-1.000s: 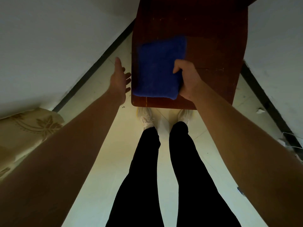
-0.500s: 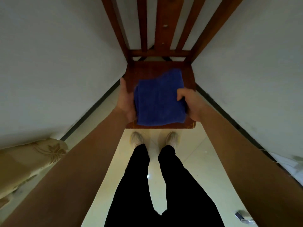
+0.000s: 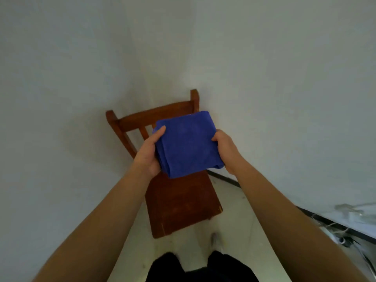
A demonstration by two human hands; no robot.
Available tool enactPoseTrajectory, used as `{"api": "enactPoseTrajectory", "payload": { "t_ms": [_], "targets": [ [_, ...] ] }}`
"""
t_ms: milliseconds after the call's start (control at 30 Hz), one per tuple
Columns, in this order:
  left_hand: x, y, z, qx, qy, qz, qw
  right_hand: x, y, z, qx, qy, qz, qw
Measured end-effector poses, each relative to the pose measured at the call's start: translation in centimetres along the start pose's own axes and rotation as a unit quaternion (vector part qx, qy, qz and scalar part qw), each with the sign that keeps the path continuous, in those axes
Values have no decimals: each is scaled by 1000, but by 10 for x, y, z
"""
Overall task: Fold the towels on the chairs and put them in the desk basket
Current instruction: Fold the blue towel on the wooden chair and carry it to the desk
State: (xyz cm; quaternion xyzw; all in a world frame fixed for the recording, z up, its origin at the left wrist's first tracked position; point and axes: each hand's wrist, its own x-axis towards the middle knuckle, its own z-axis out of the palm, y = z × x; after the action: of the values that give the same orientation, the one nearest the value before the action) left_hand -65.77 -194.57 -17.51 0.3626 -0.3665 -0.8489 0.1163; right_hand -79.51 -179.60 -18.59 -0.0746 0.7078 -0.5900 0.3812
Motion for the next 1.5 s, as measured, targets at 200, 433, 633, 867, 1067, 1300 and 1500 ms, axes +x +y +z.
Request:
{"api": "enactPoseTrajectory", "payload": {
  "t_ms": [200, 433, 633, 867, 1067, 1300, 1500],
  "targets": [
    [-22, 16, 65, 74, -131, -35, 988, -79, -13, -41, 47, 104, -55, 992],
    [-74, -71, 151, 198, -253, -74, 944, -216, 33, -111, 4, 302, -91, 949],
    [-166, -157, 219, 281, -332, -23, 900, -344, 77, -166, -11, 471, -119, 874],
    [-329, -294, 311, 378, -468, 164, 782, -549, 162, -244, -7, 623, -112, 774],
    [-484, -450, 366, 374, -546, 161, 732, -737, 256, -302, 7, 697, -53, 715],
    [-642, -604, 418, 403, -596, 9, 694, -915, 338, -360, 55, 767, -38, 638],
    [-738, -743, 488, 418, -617, -77, 663, -1013, 409, -453, 86, 826, -34, 556]
  ]
}}
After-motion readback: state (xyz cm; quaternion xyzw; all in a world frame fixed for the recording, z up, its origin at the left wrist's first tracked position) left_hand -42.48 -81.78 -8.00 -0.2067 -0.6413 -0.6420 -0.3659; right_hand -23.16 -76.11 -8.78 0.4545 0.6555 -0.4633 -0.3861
